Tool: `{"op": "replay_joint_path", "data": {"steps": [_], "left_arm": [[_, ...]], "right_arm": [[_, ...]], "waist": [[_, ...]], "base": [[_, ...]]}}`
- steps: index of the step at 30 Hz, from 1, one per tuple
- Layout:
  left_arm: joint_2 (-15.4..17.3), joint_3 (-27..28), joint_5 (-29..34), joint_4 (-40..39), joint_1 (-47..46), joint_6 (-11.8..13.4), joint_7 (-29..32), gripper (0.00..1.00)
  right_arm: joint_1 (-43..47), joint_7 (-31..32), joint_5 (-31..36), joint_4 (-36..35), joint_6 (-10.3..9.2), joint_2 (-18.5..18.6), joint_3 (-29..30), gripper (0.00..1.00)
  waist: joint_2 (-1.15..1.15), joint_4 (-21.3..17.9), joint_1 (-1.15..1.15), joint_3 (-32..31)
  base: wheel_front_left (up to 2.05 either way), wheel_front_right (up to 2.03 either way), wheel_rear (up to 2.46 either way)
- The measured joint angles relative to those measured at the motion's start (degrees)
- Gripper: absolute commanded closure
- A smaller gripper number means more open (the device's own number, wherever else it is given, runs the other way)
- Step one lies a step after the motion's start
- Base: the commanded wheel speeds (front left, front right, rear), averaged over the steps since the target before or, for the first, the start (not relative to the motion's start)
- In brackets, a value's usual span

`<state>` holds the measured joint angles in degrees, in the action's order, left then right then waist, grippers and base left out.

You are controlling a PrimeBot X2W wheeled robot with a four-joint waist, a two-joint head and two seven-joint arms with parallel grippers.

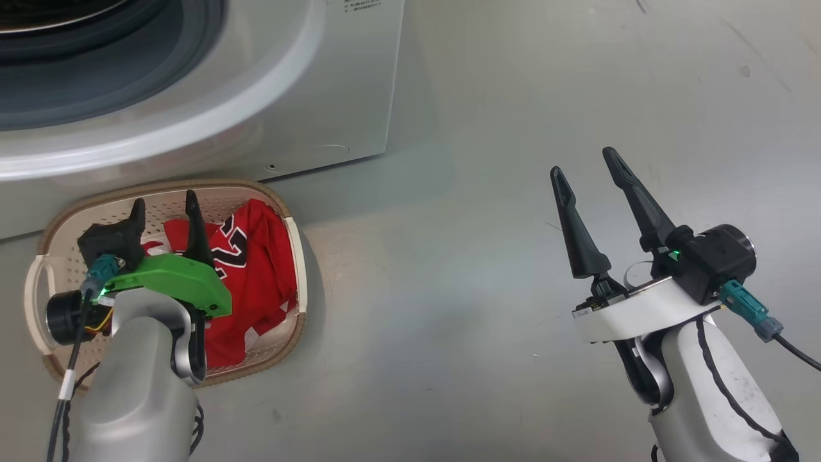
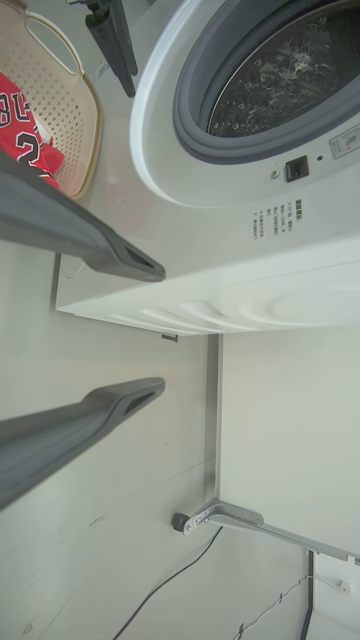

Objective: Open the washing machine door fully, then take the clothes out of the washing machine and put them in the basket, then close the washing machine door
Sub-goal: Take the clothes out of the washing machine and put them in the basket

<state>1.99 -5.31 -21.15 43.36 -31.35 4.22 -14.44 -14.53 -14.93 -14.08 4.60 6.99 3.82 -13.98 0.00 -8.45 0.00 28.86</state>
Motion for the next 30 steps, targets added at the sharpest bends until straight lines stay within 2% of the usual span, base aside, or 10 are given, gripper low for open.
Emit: {"op": "replay_joint_path", "data": {"steps": [8, 17, 30], "left_arm": [[-0.2, 0.4, 2.2, -10.2, 4.6, 0.0, 0.0, 0.0], [-0.2, -1.8, 3.1, -19.5, 8.8, -0.5, 0.0, 0.0], [-0.2, -4.9, 3.8, -28.8, 15.7, -0.3, 0.0, 0.0]], "right_arm": [[2.3, 0.0, 0.2, 1.1, 0.0, 0.1, 1.7, 0.0], [3.6, 0.0, 0.6, 1.7, 0.0, 0.1, 2.4, 0.0], [6.3, 0.0, 1.1, 2.1, -0.02, -0.1, 3.3, 0.0]], "waist": [[0.0, 1.8, 0.0, -3.4], [0.0, 3.6, 0.0, -7.3], [0.0, 4.9, 0.0, -12.7]], "base": [[0.0, 0.0, 0.0], [0.0, 0.0, 0.0], [0.0, 0.0, 0.0]]}}
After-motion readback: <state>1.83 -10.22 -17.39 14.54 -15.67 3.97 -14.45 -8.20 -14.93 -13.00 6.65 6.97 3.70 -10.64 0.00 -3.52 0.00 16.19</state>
